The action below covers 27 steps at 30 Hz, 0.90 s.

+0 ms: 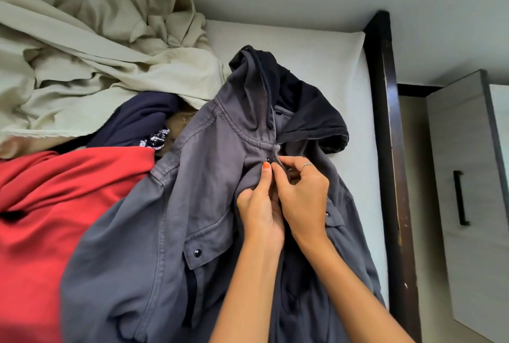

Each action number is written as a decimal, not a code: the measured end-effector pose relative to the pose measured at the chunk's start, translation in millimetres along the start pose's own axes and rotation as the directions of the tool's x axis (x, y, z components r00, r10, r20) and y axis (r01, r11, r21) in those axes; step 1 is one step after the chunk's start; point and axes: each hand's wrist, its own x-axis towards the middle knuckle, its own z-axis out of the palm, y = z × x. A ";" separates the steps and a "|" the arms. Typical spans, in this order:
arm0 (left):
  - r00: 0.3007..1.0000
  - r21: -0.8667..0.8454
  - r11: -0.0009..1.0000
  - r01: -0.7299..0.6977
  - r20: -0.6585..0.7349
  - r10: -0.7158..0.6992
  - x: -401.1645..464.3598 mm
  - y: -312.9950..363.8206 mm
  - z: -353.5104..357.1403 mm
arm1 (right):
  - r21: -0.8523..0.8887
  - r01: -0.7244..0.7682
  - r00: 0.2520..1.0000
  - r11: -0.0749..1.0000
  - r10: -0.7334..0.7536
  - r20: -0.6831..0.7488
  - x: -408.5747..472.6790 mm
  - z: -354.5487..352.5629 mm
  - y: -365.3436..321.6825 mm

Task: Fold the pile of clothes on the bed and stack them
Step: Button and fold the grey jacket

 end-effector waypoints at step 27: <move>0.852 0.543 0.697 -0.468 0.067 0.520 5.6 -8.7 -10.8 | 0.256 -0.119 0.984 0.959 0.081 0.156 7.6 -7.8 5.3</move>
